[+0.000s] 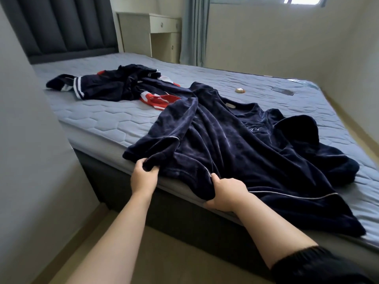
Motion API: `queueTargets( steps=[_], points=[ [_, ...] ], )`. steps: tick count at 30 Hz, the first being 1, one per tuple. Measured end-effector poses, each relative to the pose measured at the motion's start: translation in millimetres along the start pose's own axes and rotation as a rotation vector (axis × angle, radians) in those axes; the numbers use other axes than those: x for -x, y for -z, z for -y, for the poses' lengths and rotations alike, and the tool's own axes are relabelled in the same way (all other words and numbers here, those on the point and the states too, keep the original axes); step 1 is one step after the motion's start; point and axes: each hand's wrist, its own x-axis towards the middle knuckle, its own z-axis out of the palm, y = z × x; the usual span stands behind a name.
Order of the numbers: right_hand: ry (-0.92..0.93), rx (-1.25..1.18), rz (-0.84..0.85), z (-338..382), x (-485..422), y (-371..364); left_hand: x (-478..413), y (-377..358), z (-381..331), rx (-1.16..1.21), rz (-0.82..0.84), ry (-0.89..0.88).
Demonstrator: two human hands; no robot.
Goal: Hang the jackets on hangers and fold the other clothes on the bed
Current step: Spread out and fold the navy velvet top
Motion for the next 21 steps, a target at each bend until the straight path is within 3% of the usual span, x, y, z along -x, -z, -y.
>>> queueTargets(
  steps=[4,8,11,16,19,21],
  points=[
    [-0.019,0.141,0.003,13.8,-4.8,1.1,-7.2,2.5,-3.1,0.102,0.041,-0.029],
    [-0.017,0.240,0.017,22.2,-7.7,2.1,-25.1,10.3,-6.8,0.225,0.125,0.125],
    [-0.005,0.252,0.019,22.7,-9.8,2.9,-33.2,22.4,-10.4,0.502,0.125,0.237],
    [-0.021,0.263,-0.014,21.9,-13.0,-4.8,-48.8,58.5,-19.9,0.852,-0.072,0.047],
    [-0.022,0.243,-0.066,19.4,-13.7,-10.3,-61.6,82.3,-15.6,1.015,0.066,-0.029],
    [-0.019,0.241,-0.079,20.6,-13.1,-10.5,-58.1,79.5,-9.9,0.872,0.187,-0.007]
  ],
)
